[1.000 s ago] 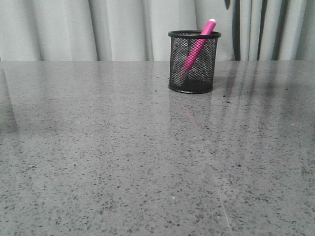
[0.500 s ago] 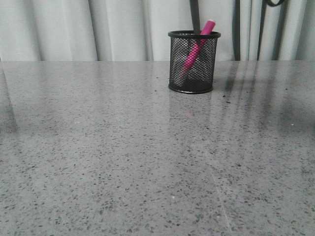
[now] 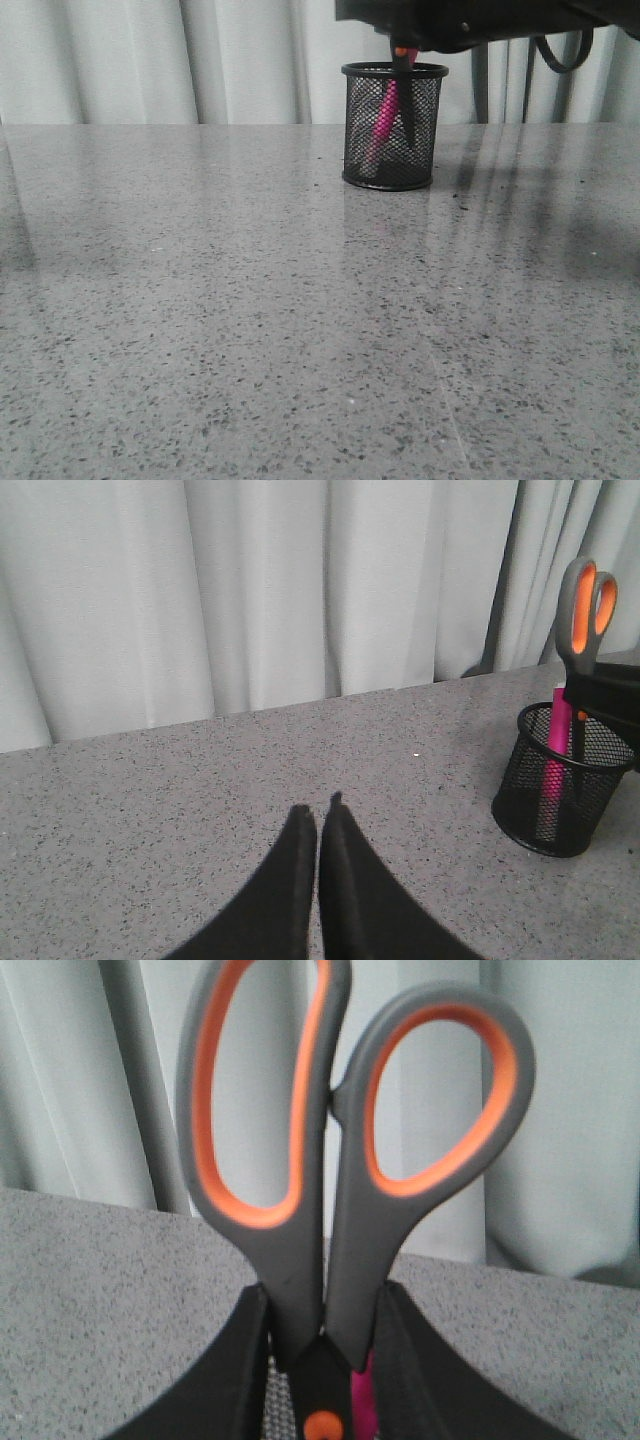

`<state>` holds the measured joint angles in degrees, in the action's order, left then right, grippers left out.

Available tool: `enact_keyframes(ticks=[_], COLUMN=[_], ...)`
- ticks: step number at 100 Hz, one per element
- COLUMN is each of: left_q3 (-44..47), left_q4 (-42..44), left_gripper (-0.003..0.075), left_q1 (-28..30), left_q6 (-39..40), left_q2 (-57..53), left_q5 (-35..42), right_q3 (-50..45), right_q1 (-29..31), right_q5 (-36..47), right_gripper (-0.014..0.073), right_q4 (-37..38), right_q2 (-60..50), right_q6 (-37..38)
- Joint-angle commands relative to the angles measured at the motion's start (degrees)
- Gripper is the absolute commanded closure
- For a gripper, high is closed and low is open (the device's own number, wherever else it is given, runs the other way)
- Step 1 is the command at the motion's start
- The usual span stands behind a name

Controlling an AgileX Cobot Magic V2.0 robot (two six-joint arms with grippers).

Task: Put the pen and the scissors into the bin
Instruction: 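Lower the scissors into the cup and open the right gripper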

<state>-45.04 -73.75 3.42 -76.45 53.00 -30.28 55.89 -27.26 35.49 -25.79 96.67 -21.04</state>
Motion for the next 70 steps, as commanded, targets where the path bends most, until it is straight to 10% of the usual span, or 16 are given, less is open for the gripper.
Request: enact_keyframes(ticks=[1, 39, 70], left_q3=[-1.51, -1.51, -1.51], left_q4=[-2.68, -2.68, -2.68], left_gripper=[0.0739, 0.0739, 0.0739], left_q1=[0.16, 0.16, 0.16], left_q6=[0.07, 0.07, 0.07], left_q2=[-0.69, -0.69, -0.69], left_q5=[0.85, 0.85, 0.85], right_q3=[0.56, -1.37, -1.37], right_q1=[0.16, 0.16, 0.16], right_q5=[5.75, 5.61, 5.61], right_gripper=[0.067, 0.0645, 0.0295], right_q4=[1.58, 1.58, 1.58], right_q2=[-2.45, -2.45, -2.56], right_q6=[0.31, 0.31, 0.31])
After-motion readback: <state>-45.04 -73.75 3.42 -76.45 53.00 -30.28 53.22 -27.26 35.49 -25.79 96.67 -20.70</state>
